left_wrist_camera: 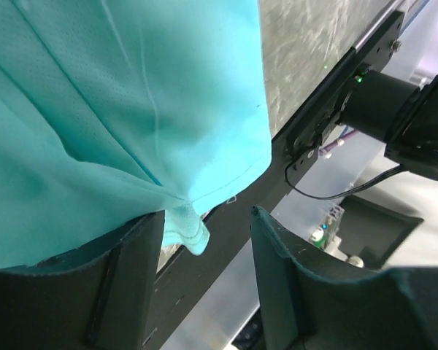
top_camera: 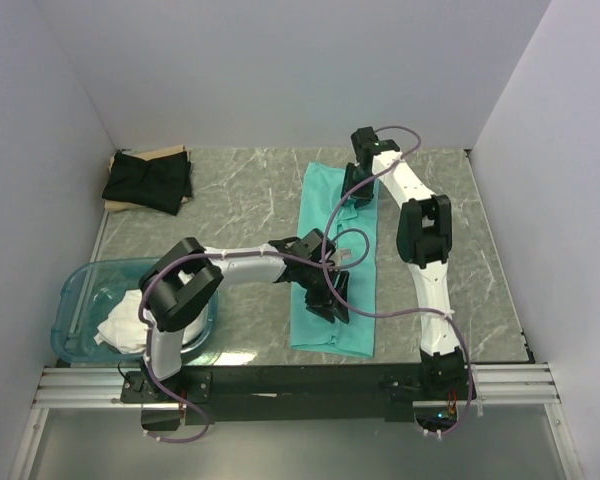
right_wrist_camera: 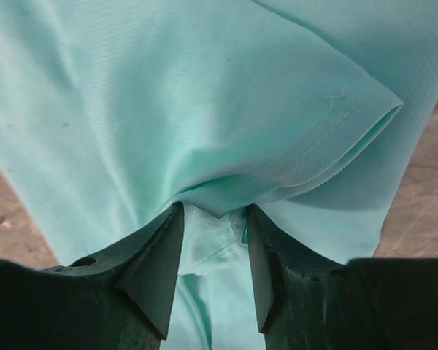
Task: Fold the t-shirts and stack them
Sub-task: Fold the tshirt
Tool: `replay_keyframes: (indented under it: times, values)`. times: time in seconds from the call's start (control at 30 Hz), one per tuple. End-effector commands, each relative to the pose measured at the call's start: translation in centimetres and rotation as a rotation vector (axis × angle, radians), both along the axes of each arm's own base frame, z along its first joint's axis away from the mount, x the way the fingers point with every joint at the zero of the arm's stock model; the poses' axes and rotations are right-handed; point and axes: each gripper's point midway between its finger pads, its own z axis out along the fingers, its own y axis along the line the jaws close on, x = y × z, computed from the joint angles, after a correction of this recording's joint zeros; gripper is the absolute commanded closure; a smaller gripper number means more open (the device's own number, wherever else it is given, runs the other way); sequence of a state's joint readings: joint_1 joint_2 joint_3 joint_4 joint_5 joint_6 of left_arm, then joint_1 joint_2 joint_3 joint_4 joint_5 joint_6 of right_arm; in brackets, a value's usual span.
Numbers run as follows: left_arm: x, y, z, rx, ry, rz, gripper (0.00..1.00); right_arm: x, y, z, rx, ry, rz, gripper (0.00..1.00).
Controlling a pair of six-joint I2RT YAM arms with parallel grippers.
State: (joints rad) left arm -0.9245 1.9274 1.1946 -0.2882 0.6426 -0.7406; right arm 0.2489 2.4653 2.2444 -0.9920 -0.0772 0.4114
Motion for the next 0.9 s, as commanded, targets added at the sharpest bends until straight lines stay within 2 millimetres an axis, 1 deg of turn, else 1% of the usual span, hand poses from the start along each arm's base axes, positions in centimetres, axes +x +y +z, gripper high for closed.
replay_keyframes:
  times: [0.0,0.03,0.07,0.1,0.13,0.17,0.2,0.23,0.27,0.3,0.33,0.37,0.4,0.43,0.5,0.53,0.6,0.63,0.7,0.73,0.77,0.8,0.83,0.87]
  values:
    - [1.2,-0.3,3.9,-0.023,-0.122,0.0,0.43,1.8,1.7,7.8,0.097,-0.176,0.009,0.52]
    - [1.7,-0.1,4.8,-0.026,-0.165,0.008,0.43,2.0,1.5,8.8,0.108,-0.196,0.005,0.5]
    - [1.6,0.4,5.0,-0.005,-0.168,0.01,0.42,2.0,1.5,10.5,0.128,-0.227,0.002,0.5]
    - [1.7,0.6,5.9,-0.013,-0.189,0.014,0.42,2.1,1.4,11.4,0.138,-0.247,-0.001,0.49]
    - [1.7,1.1,5.9,0.002,-0.201,0.019,0.41,2.1,1.2,12.2,0.146,-0.262,-0.005,0.49]
    - [1.6,1.4,6.1,0.008,-0.204,0.021,0.41,2.0,0.9,13.9,0.156,-0.291,-0.01,0.48]
    - [1.3,1.9,6.6,0.009,-0.211,0.024,0.41,1.8,0.7,14.5,0.159,-0.301,-0.01,0.48]
    - [1.0,2.5,6.3,0.025,-0.209,0.022,0.41,1.4,0.3,15.8,0.159,-0.32,-0.009,0.48]
    - [1.1,2.9,6.4,0.036,-0.22,0.03,0.41,1.0,0.1,16.4,0.16,-0.325,-0.008,0.48]
    - [0.8,3.4,6.8,0.041,-0.227,0.032,0.4,0.5,-0.3,16.7,0.151,-0.326,-0.011,0.48]
    - [0.5,4.1,6.3,0.06,-0.225,0.04,0.39,-0.7,-0.6,17.2,0.144,-0.324,-0.006,0.48]
    - [0.5,4.6,6.2,0.075,-0.237,0.051,0.39,-1.5,-0.8,17.2,0.141,-0.318,-0.006,0.48]
    - [0.2,5.5,5.8,0.095,-0.237,0.06,0.38,-1.9,-0.8,17.3,0.145,-0.335,-0.003,0.48]
    - [0.1,6.1,5.5,0.115,-0.235,0.077,0.37,-3.9,-1.3,16.7,0.135,-0.311,-0.001,0.48]
    - [0.2,7.2,4.8,0.149,-0.237,0.111,0.37,-5.4,-1.9,16.2,0.126,-0.315,-0.007,0.48]
    - [-0.1,8.0,3.8,0.175,-0.221,0.123,0.37,-7.6,-2.5,15.3,0.109,-0.289,-0.008,0.48]
    - [0.0,8.8,3.5,0.186,-0.224,0.147,0.37,-9.7,-3.0,14.4,0.104,-0.276,-0.013,0.48]
    - [-0.1,9.4,3.1,0.202,-0.217,0.158,0.37,-12.3,-3.3,13.4,0.112,-0.246,-0.02,0.48]
    - [-0.2,10.5,2.5,0.228,-0.214,0.179,0.37,-14.6,-3.4,12.5,0.121,-0.244,-0.024,0.49]
    - [-0.3,10.8,2.3,0.231,-0.206,0.189,0.36,-17.3,-3.7,11.2,0.125,-0.213,-0.038,0.48]
    - [-0.1,11.0,2.2,0.231,-0.202,0.202,0.37,-18.7,-3.6,10.6,0.136,-0.199,-0.037,0.49]
    - [-0.4,11.4,1.8,0.236,-0.191,0.204,0.36,-20.0,-3.5,10.0,0.143,-0.189,-0.034,0.49]
    - [-0.5,11.5,1.7,0.236,-0.18,0.21,0.37,-22.5,-3.3,8.7,0.155,-0.157,-0.034,0.49]
    - [-0.5,11.6,1.5,0.238,-0.175,0.214,0.36,-23.8,-3.3,8.1,0.158,-0.139,-0.03,0.49]
